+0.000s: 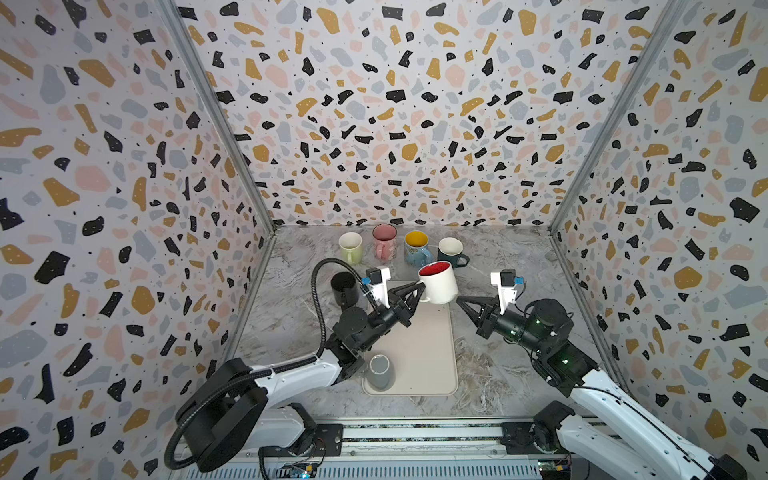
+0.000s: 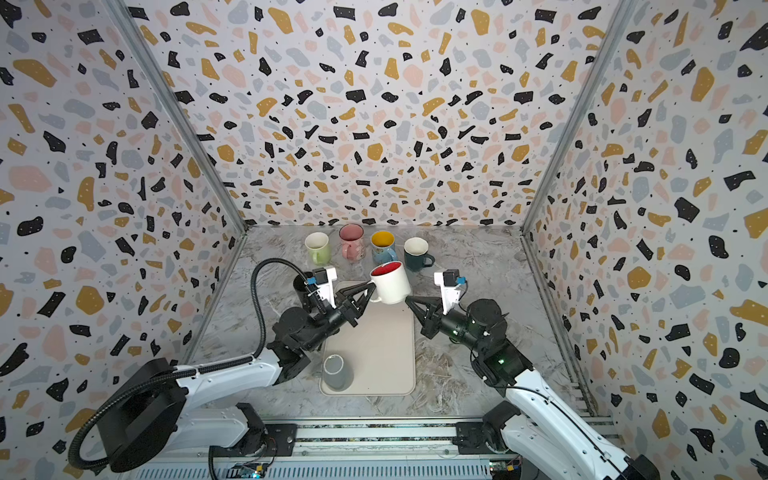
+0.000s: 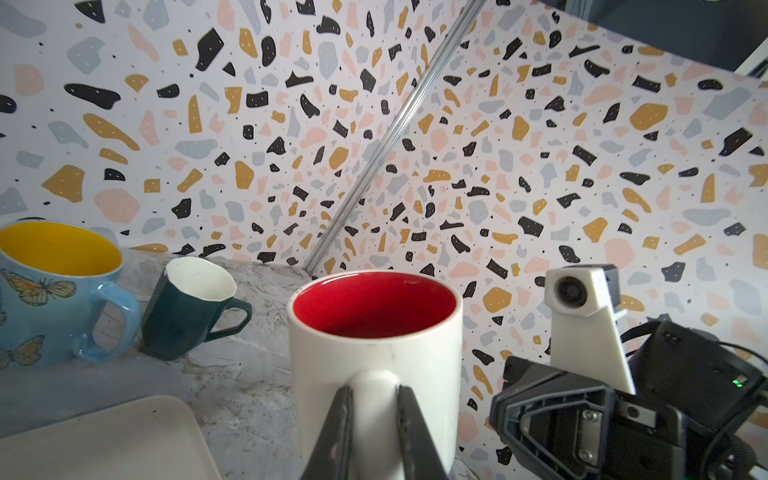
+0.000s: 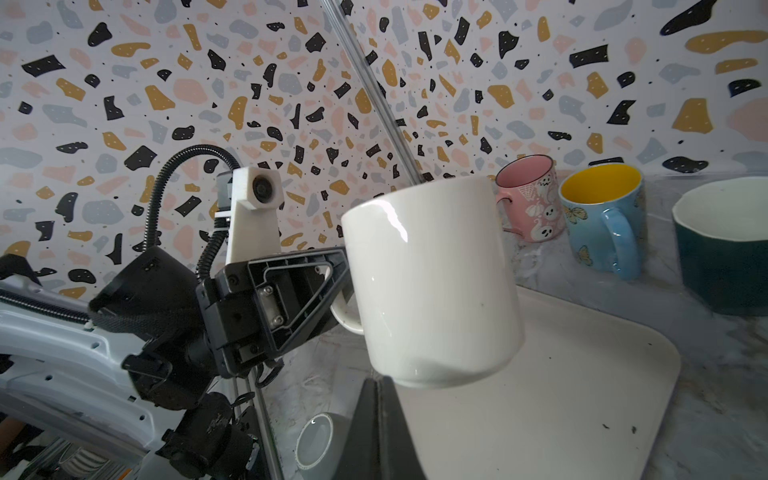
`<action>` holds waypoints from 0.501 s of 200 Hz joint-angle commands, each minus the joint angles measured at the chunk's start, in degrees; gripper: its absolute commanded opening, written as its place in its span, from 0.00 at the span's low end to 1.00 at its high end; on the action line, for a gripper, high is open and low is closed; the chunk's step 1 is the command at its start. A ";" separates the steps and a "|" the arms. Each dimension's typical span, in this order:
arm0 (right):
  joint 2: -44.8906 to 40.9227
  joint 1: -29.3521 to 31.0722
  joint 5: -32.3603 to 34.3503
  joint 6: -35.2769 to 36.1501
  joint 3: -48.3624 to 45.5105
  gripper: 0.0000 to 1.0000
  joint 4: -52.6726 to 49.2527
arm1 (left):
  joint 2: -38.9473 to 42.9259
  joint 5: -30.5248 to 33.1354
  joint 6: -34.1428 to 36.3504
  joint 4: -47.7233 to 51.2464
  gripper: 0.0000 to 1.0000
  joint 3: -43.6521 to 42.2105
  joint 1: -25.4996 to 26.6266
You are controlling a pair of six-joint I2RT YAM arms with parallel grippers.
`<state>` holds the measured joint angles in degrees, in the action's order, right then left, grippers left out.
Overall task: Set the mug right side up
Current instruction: 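Carry the white mug toward the teal mug with the left while the right withdraws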
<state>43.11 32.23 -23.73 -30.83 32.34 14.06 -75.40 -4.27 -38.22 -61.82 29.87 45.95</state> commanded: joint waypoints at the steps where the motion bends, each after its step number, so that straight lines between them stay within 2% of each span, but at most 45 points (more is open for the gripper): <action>1: -2.71 -0.19 4.75 1.60 -0.22 0.00 -3.43 | -1.96 4.95 4.24 -11.39 0.00 4.25 1.94; 51: -6.84 -0.15 8.66 1.64 -1.75 0.00 -5.26 | -12.24 10.95 7.63 -14.99 0.00 8.19 4.40; 100: -9.07 -0.24 10.60 2.44 -1.93 0.00 -7.52 | -22.33 13.24 9.59 -19.66 0.00 12.60 4.99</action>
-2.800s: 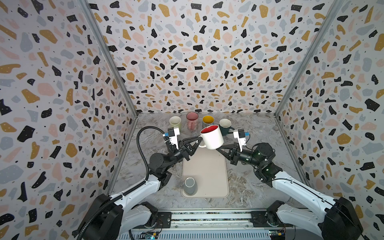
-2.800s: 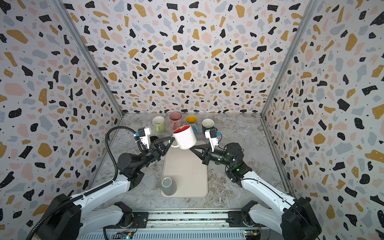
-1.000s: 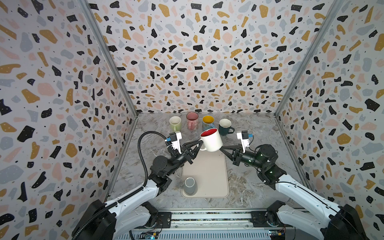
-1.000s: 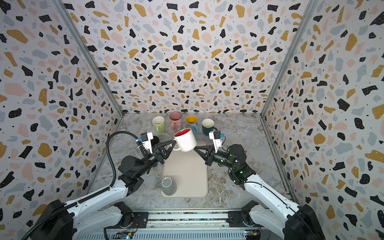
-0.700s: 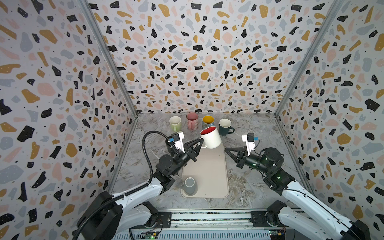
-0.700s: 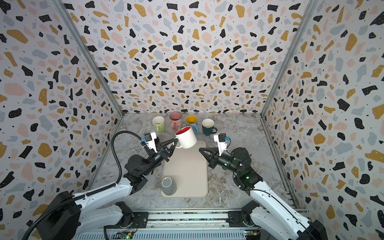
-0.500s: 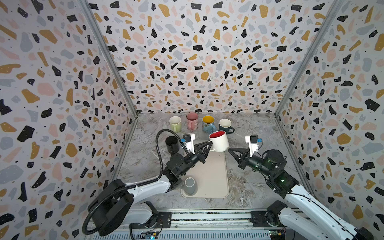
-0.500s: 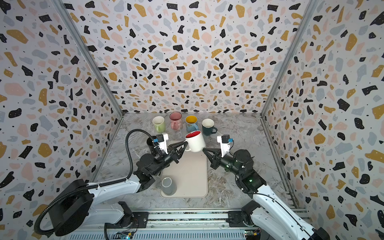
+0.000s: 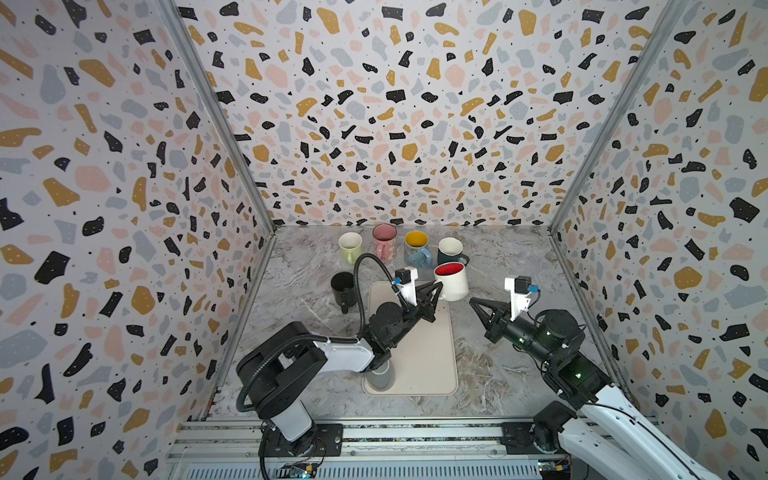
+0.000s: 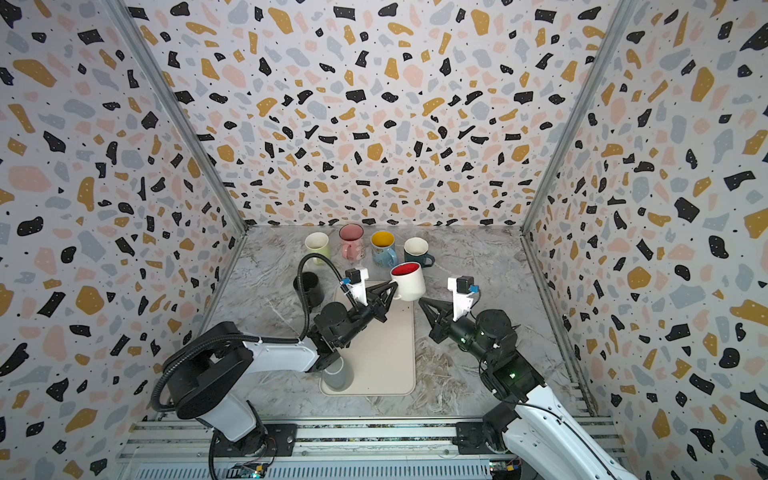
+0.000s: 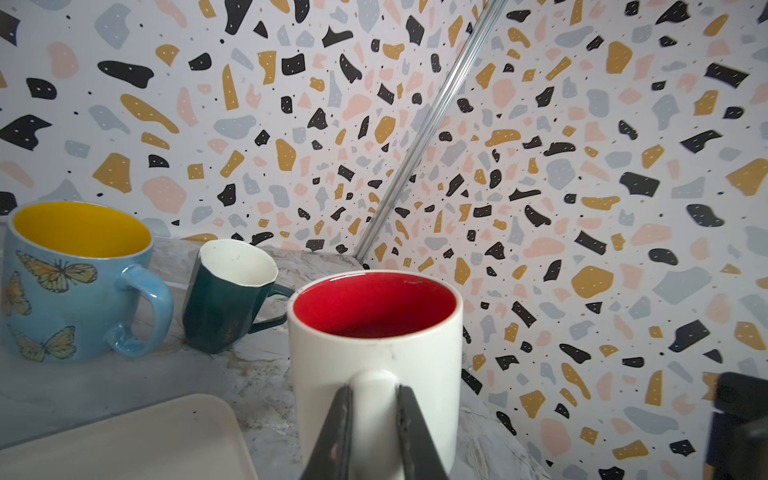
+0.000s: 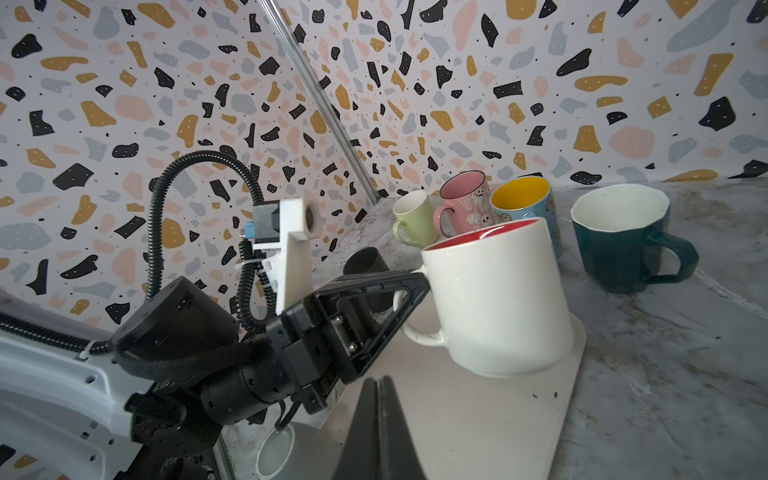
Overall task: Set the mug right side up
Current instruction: 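Carry the white mug toward the teal mug with the left while the right withdraws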
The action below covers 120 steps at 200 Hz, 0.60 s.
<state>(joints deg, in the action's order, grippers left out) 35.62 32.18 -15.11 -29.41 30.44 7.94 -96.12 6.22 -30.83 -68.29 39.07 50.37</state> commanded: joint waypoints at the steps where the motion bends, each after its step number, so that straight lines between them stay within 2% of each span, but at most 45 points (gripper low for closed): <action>1: -1.63 -0.19 2.05 1.02 -0.03 0.00 -1.47 | -1.79 2.79 2.32 -13.27 0.00 3.48 0.55; 38: -2.96 -0.28 2.89 1.02 -0.47 0.00 -2.15 | -6.16 4.42 4.15 -14.25 0.00 6.15 1.36; 78: -3.18 -0.54 3.58 1.46 -0.20 0.00 -2.58 | -10.87 2.33 4.11 -13.49 0.00 10.23 1.98; 120: -4.20 -1.01 4.20 1.68 -0.11 0.00 -3.16 | -14.74 2.92 5.25 -11.80 0.00 13.56 3.19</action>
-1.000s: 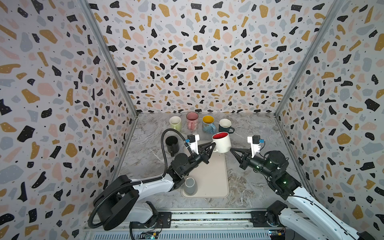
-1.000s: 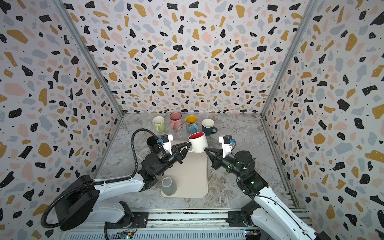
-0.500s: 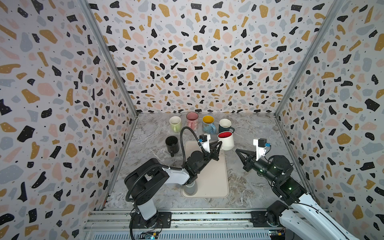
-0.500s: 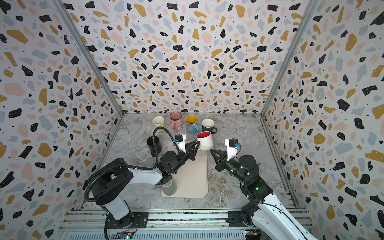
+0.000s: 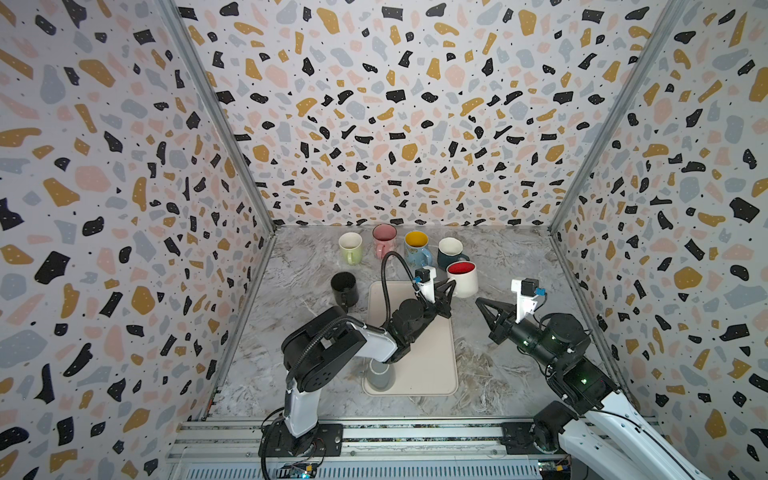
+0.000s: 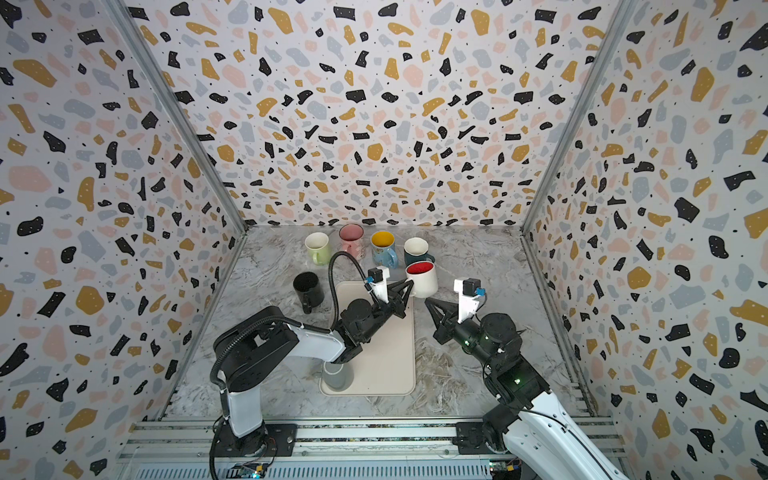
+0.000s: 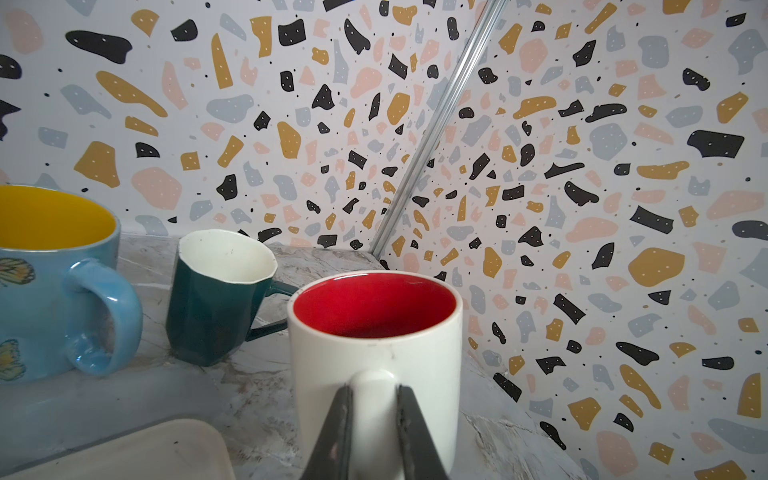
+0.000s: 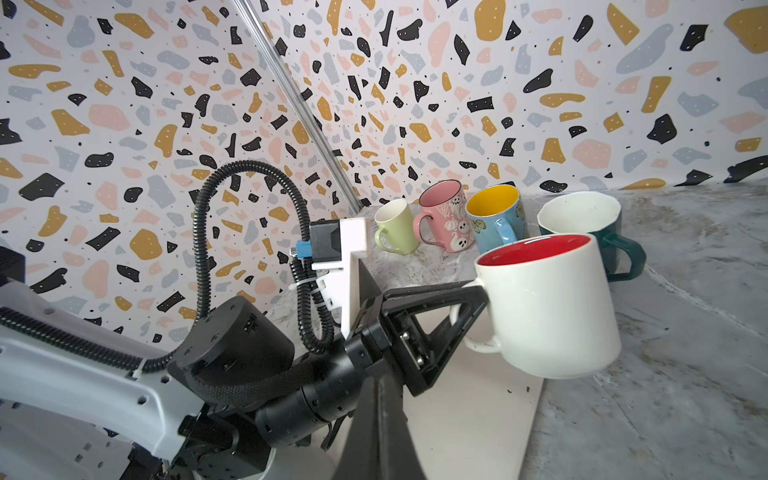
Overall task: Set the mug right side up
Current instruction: 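Carry the white mug toward the teal mug with the left while the right withdraws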
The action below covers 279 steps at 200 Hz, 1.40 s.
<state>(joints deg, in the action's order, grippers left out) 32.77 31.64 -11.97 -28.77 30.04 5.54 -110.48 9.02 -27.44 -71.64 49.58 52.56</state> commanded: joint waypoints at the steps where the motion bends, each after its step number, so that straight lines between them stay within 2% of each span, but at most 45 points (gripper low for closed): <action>1: -1.42 -0.50 1.06 1.07 0.24 0.00 -0.77 | -0.50 0.17 1.86 -8.44 0.00 3.10 0.99; 120: -5.00 -1.75 3.00 1.61 0.42 0.00 -4.03 | -10.31 2.93 4.85 -3.59 0.00 11.25 2.73; 169: -4.85 -2.25 2.80 1.79 0.29 0.00 -4.04 | -12.77 6.30 5.81 0.34 0.00 13.81 2.99; 279: -5.23 -2.81 2.68 1.77 0.28 0.00 -4.36 | -16.44 8.81 6.22 4.09 0.00 16.45 3.29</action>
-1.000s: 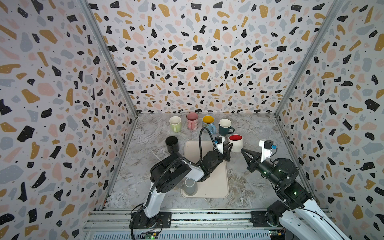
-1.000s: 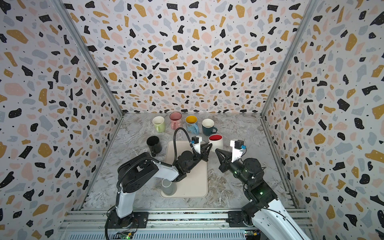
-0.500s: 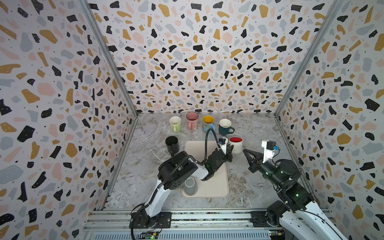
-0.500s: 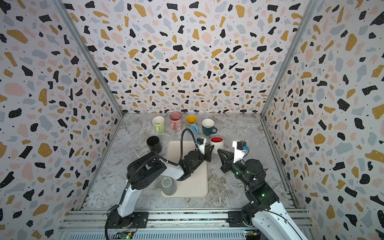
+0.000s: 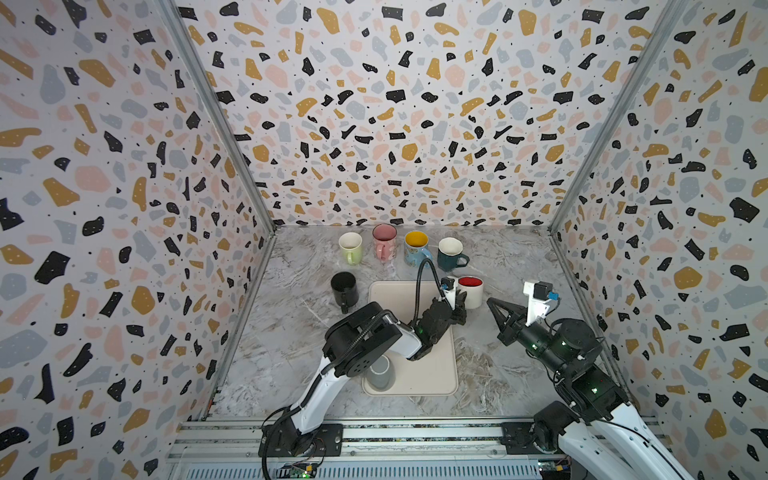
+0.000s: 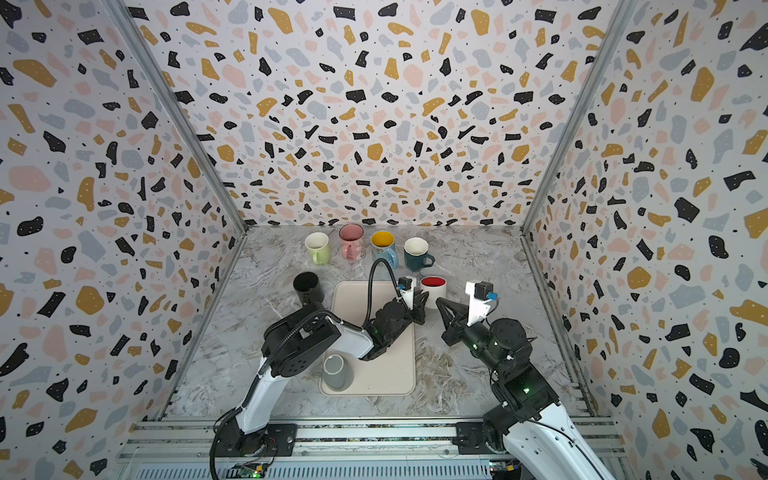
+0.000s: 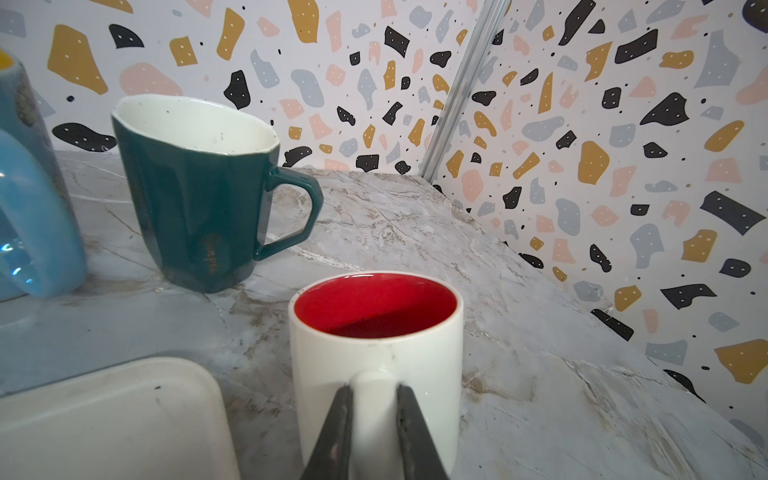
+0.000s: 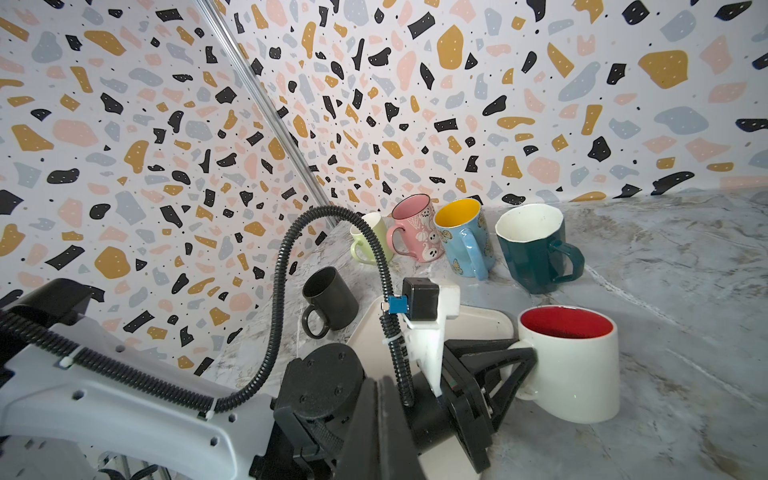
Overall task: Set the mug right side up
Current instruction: 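Lower the red-lined white mug upright onto the table with the left gripper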
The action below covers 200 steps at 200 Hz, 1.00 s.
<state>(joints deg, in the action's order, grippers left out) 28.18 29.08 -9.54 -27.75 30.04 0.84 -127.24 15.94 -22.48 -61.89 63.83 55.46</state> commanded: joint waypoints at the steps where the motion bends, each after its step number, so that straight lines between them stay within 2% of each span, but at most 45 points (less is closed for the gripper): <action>1: -0.66 -0.25 0.24 0.75 0.28 0.00 0.32 | 0.33 1.84 1.28 -5.64 0.00 2.14 0.41; 148: -0.50 -0.45 0.07 0.50 -0.07 0.00 0.90 | 0.49 0.45 0.95 -2.05 0.00 0.64 0.79; 200: -0.49 -0.43 0.14 0.33 -0.12 0.00 1.13 | 1.22 0.12 1.74 -1.75 0.05 -0.93 1.14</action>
<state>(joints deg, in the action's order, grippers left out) 28.10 28.88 -9.54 -27.77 30.02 0.86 -127.24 16.56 -21.65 -61.52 63.77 55.94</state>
